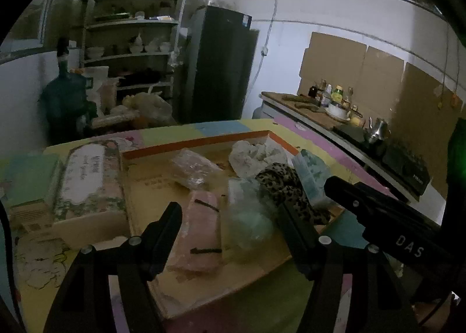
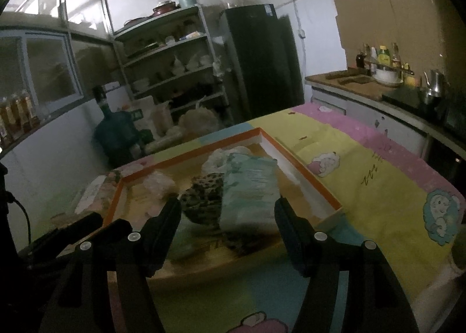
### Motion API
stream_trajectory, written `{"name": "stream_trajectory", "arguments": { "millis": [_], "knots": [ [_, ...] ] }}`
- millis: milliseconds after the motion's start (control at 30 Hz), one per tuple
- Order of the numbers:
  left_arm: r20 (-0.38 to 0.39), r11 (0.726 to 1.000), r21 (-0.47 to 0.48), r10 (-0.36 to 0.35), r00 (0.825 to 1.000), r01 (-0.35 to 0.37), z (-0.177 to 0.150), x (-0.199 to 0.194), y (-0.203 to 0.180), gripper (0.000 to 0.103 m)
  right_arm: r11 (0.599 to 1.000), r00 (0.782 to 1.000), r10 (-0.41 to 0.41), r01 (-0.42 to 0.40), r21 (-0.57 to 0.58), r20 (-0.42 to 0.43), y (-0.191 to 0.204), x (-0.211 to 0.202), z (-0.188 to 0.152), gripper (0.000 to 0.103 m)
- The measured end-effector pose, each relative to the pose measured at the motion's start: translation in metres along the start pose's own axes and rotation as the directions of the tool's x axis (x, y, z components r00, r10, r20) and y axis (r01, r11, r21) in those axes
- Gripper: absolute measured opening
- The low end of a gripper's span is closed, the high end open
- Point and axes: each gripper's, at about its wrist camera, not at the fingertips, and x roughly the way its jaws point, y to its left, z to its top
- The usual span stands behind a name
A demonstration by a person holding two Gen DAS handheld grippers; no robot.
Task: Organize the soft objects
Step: 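Open both tools to release the bag and pack, then withdraw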
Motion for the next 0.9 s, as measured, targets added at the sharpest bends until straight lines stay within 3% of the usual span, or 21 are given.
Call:
{"name": "stream_trajectory", "arguments": {
  "millis": [67,333,900],
  "knots": [
    [0.008,1.0,0.0,0.006,1.0,-0.006,-0.001,-0.006,0.003,0.076,1.0,1.0,0.002,-0.001,-0.008,0.006,0.005,-0.005,-0.001,0.068],
    [0.071,0.999,-0.005,0.038,0.997,-0.037,-0.006,-0.04,0.017,0.083,0.999,0.999,0.032,-0.031,-0.041,0.017,0.029,-0.018,-0.003,0.068],
    [0.141,0.99,-0.056,0.14,0.98,-0.133,-0.023,-0.098,0.063,0.084,0.98,0.993,0.119,-0.117,-0.163,0.0,0.099,-0.034,-0.016,0.069]
  ]
}}
